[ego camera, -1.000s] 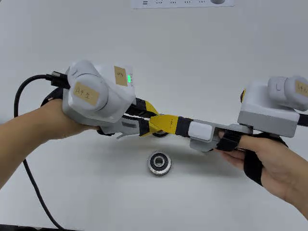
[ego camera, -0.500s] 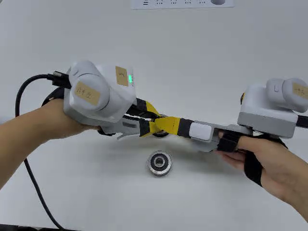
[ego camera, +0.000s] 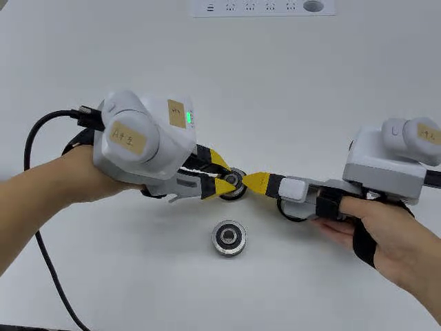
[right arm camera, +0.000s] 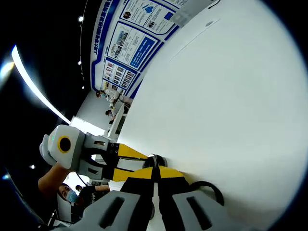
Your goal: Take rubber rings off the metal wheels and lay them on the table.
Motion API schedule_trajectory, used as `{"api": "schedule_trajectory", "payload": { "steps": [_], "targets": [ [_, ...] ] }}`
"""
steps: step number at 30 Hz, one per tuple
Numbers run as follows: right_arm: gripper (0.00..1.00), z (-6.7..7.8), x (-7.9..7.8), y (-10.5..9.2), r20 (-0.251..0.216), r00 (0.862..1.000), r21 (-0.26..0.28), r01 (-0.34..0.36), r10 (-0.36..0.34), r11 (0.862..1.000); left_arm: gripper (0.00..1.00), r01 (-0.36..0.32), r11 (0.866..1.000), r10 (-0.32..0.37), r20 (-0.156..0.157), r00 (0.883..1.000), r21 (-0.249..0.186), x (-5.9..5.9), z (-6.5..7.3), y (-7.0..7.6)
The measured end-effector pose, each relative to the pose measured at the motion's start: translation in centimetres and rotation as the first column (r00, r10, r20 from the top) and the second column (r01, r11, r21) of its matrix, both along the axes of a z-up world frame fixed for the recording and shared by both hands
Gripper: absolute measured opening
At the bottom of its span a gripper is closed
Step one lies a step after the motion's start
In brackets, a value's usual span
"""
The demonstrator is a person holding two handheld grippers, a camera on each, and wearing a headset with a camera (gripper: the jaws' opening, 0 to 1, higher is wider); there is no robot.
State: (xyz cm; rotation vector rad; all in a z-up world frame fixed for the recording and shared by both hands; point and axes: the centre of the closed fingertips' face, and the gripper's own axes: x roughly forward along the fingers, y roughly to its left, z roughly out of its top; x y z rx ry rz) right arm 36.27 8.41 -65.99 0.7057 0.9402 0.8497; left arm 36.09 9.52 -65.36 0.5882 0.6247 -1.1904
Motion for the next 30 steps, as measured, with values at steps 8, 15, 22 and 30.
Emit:
{"api": "schedule_trajectory", "payload": {
  "steps": [8,15,22,30],
  "targets": [
    [0.02,0.22,0.02,-0.02,0.013,1.0,-0.031,-0.007,0.007,0.999,0.12,-0.001,1.0,0.001,0.001,1.0,-0.001,0.05,-0.1,0.12],
    [0.01,0.31,0.01,-0.03,-0.015,1.0,-0.041,0.016,-0.016,0.999,0.12,-0.004,1.0,0.004,0.001,1.0,0.0,0.02,-0.09,0.09],
    [0.01,0.57,-0.05,0.16,0.0,1.0,-0.045,0.013,-0.013,0.999,0.12,-0.003,1.0,0.003,0.002,1.0,-0.005,-0.05,0.0,-0.01],
    [0.01,0.63,-0.13,0.54,0.017,1.0,-0.058,-0.005,0.006,0.998,0.12,-0.006,1.0,0.006,0.003,1.0,-0.009,-0.05,0.02,0.02]
  ]
}}
